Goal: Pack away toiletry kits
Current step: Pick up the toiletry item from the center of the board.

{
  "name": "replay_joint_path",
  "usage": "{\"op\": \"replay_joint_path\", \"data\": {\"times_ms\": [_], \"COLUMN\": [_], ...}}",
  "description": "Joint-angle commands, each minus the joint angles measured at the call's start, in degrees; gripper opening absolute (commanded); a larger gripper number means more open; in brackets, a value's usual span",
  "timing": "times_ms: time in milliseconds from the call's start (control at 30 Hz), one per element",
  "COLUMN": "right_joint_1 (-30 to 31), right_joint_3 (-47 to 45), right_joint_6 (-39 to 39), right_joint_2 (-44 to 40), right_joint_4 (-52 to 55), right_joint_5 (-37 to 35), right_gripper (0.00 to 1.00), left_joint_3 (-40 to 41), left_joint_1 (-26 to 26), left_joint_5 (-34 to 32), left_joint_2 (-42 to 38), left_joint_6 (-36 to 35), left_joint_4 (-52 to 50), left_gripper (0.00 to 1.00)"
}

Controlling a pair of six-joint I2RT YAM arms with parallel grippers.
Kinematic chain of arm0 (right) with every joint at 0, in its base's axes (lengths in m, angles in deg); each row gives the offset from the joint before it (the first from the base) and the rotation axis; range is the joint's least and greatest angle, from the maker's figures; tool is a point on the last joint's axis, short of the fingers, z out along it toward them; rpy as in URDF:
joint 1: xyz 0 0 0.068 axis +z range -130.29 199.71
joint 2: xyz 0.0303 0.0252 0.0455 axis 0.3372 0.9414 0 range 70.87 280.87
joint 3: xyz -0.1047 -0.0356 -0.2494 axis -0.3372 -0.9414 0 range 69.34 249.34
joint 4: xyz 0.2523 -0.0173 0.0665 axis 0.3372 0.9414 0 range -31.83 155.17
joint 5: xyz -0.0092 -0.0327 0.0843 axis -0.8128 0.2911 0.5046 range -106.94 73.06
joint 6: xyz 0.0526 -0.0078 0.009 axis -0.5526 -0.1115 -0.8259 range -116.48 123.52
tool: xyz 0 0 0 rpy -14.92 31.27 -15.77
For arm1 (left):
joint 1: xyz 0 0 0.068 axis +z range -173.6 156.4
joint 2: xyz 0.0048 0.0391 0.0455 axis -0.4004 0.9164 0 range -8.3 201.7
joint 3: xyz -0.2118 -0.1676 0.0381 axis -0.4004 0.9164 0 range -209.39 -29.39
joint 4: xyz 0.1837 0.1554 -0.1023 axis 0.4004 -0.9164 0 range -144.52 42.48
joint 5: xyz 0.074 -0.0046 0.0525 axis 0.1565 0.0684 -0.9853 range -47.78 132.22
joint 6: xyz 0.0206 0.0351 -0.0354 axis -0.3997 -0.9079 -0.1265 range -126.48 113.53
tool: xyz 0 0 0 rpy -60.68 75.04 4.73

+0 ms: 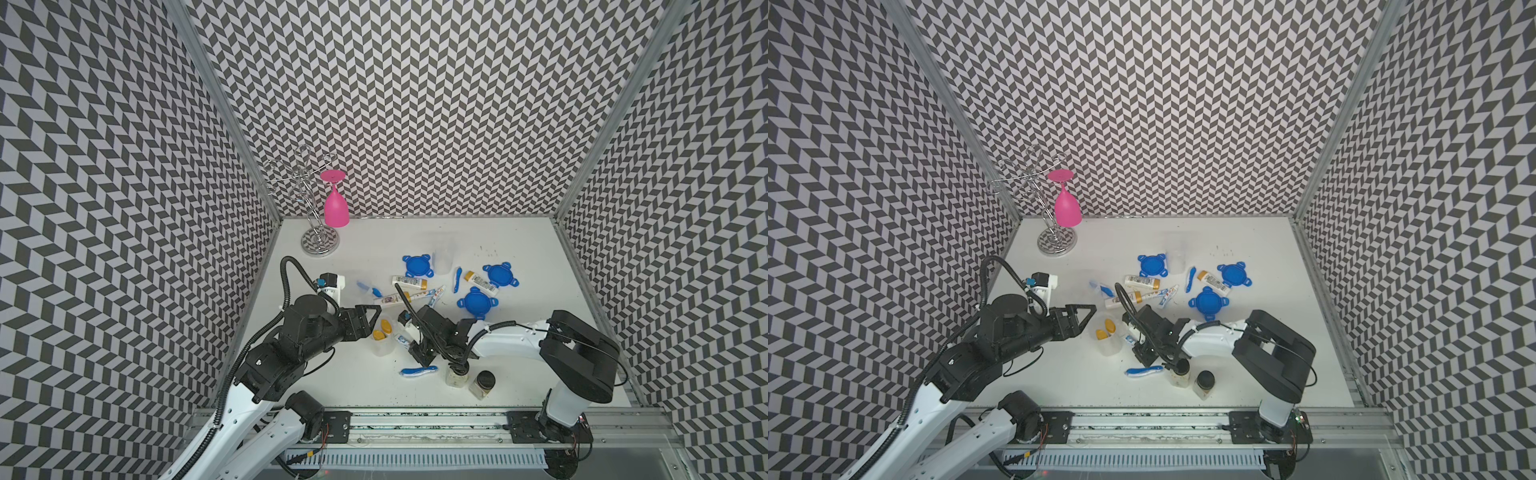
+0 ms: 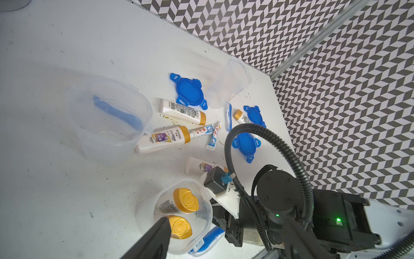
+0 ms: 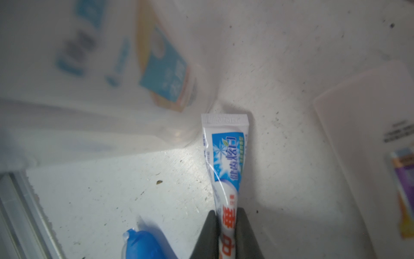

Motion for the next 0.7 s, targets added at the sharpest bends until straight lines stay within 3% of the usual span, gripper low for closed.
{"op": "replay_joint_path", "data": {"times_ms": [0, 133, 233, 367, 467, 667], "right_joint_1": [0.26, -1.10, -2.77, -3.05, -3.04, -2.92], "right_joint_3": [-2.58, -4.02, -5.44, -6.23, -6.62, -5.16], "right_joint_6": [-0.23, -1.03, -1.14, 0.52, 1.61, 3.18], "right_joint_2": [0.07, -3.99, -10.48, -21.83, -28.66, -32.57], "right_joint_4": [5.05, 2.54, -0.13, -2.79, -5.56, -6.80], "right_joint_5": [-3.94, -2.18, 0.05, -0.54, 1.12, 4.36], "right_gripper": [0.08, 0.00, 0.00, 0.00, 0.00, 0.00], "left_joint_3": [-2.08, -1.74, -2.25, -2.35, -1.84, -2.93], "left_joint_1": [0.41, 0.39, 0.43, 0.28, 0.19, -0.05], "left_joint_5": [-1.11, 1.28, 3.96, 7.72, 10.53, 12.78], "left_joint_2": [0.29, 1.52, 3.21, 4.25, 4.78, 10.15], "left_joint_6": [-1.47, -3.54, -4.61, -3.95, -2.72, -0.85], "left_joint_4": [-1.07, -0.48, -0.17, 2.36, 6.37, 14.66], "left_gripper": [0.79, 0.76, 0.76, 0.87, 0.90, 0.90]}}
